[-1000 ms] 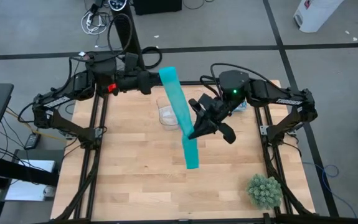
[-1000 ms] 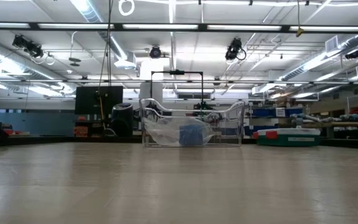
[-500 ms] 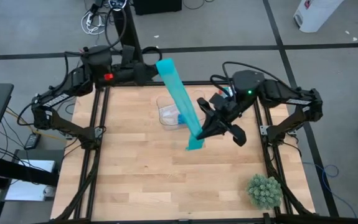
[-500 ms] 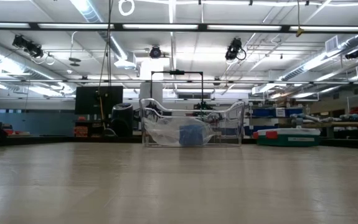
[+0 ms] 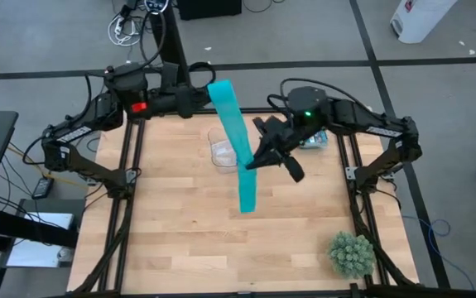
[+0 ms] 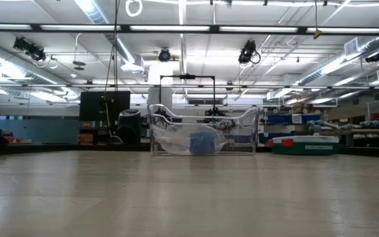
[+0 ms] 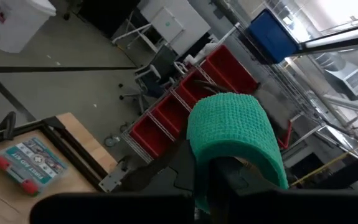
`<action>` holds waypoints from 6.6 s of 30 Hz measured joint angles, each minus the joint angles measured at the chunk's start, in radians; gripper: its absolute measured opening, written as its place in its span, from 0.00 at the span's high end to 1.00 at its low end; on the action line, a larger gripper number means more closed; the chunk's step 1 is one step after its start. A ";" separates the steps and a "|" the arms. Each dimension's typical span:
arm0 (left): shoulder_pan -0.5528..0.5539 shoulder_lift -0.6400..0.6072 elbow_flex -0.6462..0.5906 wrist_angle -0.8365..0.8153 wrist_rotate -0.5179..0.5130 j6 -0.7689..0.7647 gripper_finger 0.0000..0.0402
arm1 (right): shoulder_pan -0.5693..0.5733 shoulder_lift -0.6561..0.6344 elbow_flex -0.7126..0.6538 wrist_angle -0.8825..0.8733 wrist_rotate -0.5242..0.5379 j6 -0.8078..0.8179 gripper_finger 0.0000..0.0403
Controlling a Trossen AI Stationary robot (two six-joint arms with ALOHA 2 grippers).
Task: Roll bandage
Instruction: Roll the sky blue bandage
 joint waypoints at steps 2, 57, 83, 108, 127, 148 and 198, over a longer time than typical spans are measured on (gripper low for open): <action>-0.015 0.000 0.000 0.005 -0.011 0.011 0.95 | -0.028 0.003 0.000 -0.012 -0.004 -0.017 1.00; -0.116 0.084 0.000 -0.109 0.039 -0.031 0.95 | -0.403 0.048 0.000 0.148 -0.105 -0.102 1.00; -0.100 0.084 0.000 -0.066 0.065 -0.038 0.95 | -0.319 -0.132 0.001 -0.074 0.072 -0.145 0.63; -0.100 0.084 0.000 -0.061 0.095 -0.188 0.95 | -0.093 -0.100 0.000 0.130 0.375 -0.330 0.35; -0.100 0.085 0.000 -0.069 0.094 -0.272 0.95 | -0.088 -0.050 0.000 0.202 0.392 -0.503 0.45; -0.094 0.085 0.000 -0.033 0.056 -0.235 0.76 | -0.089 -0.052 0.000 0.211 0.359 -0.498 0.96; -0.290 0.080 0.122 -0.066 -0.257 0.597 0.62 | -0.322 -0.110 0.031 0.331 0.029 0.254 1.00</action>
